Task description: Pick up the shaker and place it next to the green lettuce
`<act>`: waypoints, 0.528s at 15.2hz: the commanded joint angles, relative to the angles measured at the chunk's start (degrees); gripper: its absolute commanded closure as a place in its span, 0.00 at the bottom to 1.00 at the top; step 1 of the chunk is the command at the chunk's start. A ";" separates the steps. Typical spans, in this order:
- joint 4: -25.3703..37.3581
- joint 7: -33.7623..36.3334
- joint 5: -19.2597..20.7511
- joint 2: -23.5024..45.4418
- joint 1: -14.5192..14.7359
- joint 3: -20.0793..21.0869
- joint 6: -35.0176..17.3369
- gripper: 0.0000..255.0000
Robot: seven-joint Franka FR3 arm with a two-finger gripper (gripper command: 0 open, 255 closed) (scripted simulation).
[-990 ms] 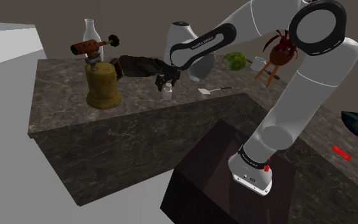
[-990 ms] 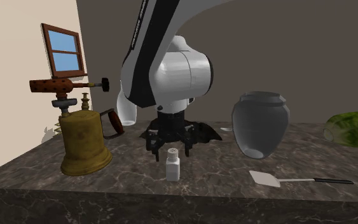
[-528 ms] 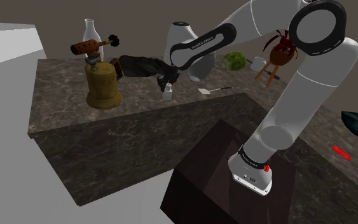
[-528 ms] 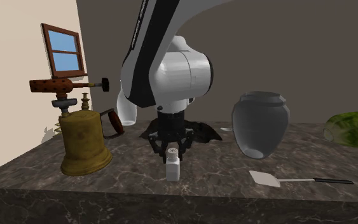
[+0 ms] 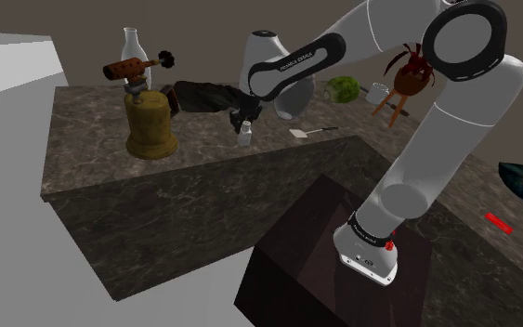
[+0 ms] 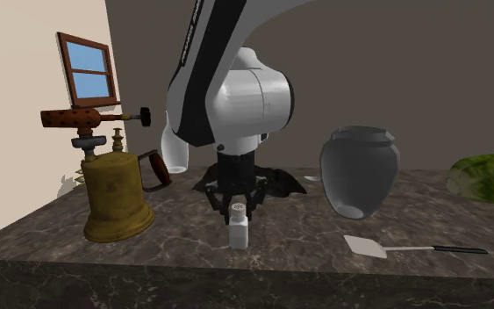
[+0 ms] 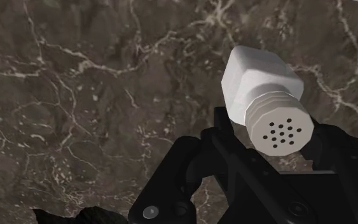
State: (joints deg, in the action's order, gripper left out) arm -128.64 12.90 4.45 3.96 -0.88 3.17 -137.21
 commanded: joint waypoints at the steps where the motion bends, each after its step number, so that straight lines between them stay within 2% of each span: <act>1: 0.29 -0.12 -0.14 -0.77 0.01 0.03 1.07 1.00; 8: 2.58 -0.69 -0.71 -3.74 0.03 0.09 6.31 1.00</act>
State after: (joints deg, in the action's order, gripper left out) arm -126.51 12.40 3.84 0.69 -0.81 3.30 -131.84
